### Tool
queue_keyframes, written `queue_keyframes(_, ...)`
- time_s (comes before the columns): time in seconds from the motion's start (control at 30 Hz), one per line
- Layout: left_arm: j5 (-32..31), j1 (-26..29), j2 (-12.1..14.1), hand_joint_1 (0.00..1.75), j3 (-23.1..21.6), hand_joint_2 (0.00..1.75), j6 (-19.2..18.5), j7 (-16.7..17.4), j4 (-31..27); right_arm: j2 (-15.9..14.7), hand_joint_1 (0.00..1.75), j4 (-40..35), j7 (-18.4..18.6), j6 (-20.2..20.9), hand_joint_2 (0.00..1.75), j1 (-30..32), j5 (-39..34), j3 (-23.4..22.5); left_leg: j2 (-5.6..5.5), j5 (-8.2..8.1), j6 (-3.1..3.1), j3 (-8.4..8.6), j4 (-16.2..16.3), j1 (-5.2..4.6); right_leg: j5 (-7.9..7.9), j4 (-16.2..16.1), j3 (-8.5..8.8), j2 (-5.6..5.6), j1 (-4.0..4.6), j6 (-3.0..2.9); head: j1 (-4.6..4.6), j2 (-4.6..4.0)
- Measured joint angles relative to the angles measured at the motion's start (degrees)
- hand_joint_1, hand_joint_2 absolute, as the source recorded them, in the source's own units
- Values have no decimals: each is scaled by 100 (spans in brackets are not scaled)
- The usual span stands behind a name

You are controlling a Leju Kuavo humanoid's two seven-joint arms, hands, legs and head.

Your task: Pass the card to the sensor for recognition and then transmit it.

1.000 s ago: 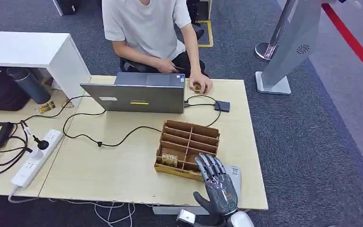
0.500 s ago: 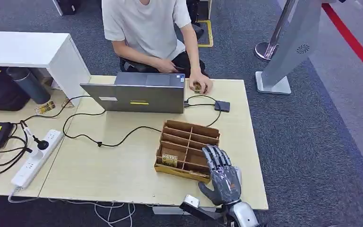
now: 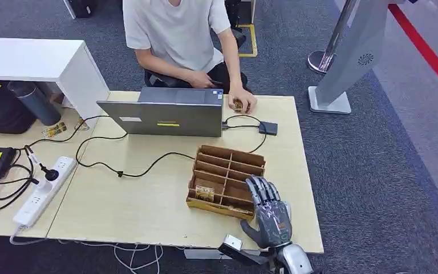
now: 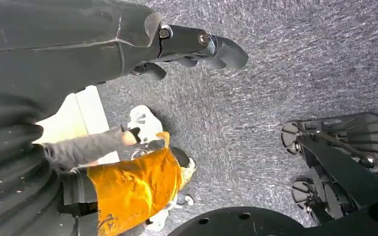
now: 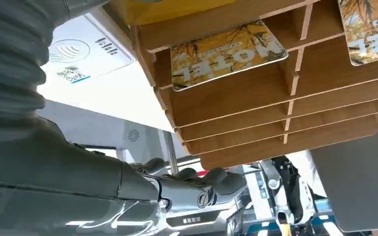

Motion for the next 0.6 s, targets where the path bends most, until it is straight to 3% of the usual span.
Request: queue_keyframes(0.6, -9, 0, -2, 0, 0, 175, 2, 7, 0, 70, 0, 0, -33, 0, 175, 4, -24, 155, 0, 0, 0, 0, 0, 0, 0, 0, 0, 0, 0, 0, 0, 0)
